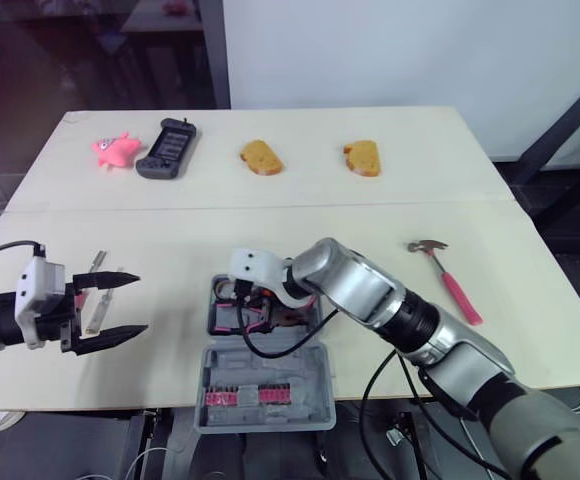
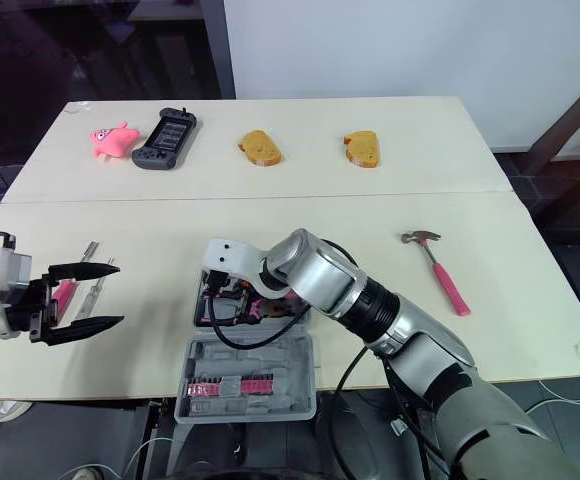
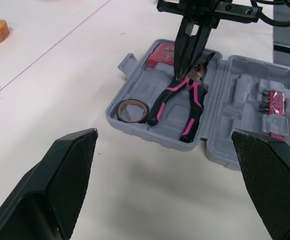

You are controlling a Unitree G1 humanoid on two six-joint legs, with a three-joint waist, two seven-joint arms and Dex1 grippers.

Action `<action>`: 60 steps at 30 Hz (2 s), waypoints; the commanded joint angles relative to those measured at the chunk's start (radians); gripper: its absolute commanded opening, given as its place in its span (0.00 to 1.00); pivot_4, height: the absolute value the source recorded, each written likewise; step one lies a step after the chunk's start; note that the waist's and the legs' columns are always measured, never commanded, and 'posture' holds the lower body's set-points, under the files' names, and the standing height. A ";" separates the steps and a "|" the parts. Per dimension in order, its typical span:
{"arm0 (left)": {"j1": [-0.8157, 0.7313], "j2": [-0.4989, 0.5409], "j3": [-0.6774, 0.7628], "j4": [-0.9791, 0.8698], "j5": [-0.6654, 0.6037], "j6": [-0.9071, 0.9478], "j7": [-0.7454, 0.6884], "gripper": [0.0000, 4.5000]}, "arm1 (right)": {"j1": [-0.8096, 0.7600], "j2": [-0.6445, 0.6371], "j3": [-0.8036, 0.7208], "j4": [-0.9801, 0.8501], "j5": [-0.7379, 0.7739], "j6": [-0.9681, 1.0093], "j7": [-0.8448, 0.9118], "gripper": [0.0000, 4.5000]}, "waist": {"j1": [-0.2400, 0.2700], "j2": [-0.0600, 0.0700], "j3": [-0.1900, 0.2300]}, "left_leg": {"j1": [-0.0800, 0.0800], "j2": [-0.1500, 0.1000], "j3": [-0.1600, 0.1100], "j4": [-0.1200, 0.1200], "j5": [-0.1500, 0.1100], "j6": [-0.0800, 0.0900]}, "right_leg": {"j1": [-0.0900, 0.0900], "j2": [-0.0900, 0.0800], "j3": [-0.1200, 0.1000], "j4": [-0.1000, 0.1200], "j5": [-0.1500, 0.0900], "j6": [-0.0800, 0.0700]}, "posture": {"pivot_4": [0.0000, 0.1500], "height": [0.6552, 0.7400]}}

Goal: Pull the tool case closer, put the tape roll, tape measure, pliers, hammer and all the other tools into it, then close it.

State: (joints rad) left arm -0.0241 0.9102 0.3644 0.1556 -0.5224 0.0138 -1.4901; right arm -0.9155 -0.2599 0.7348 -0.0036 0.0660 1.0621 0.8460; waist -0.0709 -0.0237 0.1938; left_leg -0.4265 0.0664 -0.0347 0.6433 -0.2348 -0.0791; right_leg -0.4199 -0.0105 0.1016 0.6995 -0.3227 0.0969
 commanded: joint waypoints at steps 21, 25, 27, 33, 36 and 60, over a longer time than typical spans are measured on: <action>0.005 -0.001 0.000 -0.073 -0.009 0.032 0.042 1.00 | 0.074 -0.045 0.168 0.160 -0.095 -0.015 0.044 0.01 | 0.002 0.000 -0.002 | 0.003 0.000 0.000 0.000 0.000 0.000 | 0.004 0.000 0.000 0.000 0.000 0.000 | 1.00 1.00; 0.004 -0.002 0.000 -0.078 -0.007 0.037 0.046 1.00 | 0.089 -0.038 0.175 0.181 -0.110 -0.029 0.053 0.01 | 0.004 -0.001 -0.003 | 0.010 0.000 0.000 -0.001 0.000 0.000 | 0.011 0.000 0.000 -0.002 -0.001 0.000 | 1.00 1.00; 0.002 -0.003 0.000 -0.080 -0.005 0.039 0.047 1.00 | 0.095 -0.034 0.169 0.185 -0.114 -0.035 0.054 0.01 | 0.004 -0.001 -0.003 | 0.014 0.000 0.000 -0.002 -0.001 0.000 | 0.015 0.000 0.000 -0.004 -0.001 0.000 | 1.00 1.00; 0.000 -0.002 -0.005 -0.083 -0.001 0.041 0.052 1.00 | 0.105 -0.015 0.108 0.168 -0.109 -0.064 0.034 0.01 | 0.003 -0.002 -0.011 | 0.018 0.000 0.000 -0.011 0.000 0.000 | 0.019 -0.001 0.000 -0.011 -0.001 0.000 | 1.00 1.00; 0.012 0.001 -0.011 -0.093 0.007 0.040 0.054 1.00 | 0.109 0.017 0.010 0.127 -0.086 -0.098 0.006 0.01 | 0.001 -0.003 -0.012 | 0.019 0.000 0.000 -0.012 0.000 0.000 | 0.019 -0.001 0.000 -0.011 0.000 0.000 | 1.00 1.00; 0.133 -0.088 -0.222 -0.207 0.179 0.076 0.270 0.14 | 0.692 -0.565 -0.389 -0.346 0.012 -0.530 0.198 0.00 | 0.001 -0.003 -0.008 | 0.018 0.000 0.004 -0.014 0.000 0.000 | 0.017 0.000 0.004 -0.017 -0.001 -0.003 | 1.00 1.00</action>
State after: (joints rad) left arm 0.1149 0.8222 0.1569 -0.0500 -0.3715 0.1155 -1.2359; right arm -0.2065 -0.8349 0.3193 -0.3509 0.1153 0.5545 1.0633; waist -0.0701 -0.0265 0.1855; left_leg -0.4084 0.0665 -0.0312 0.6291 -0.2352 -0.0787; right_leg -0.4028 -0.0105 0.1052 0.6829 -0.3233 0.0952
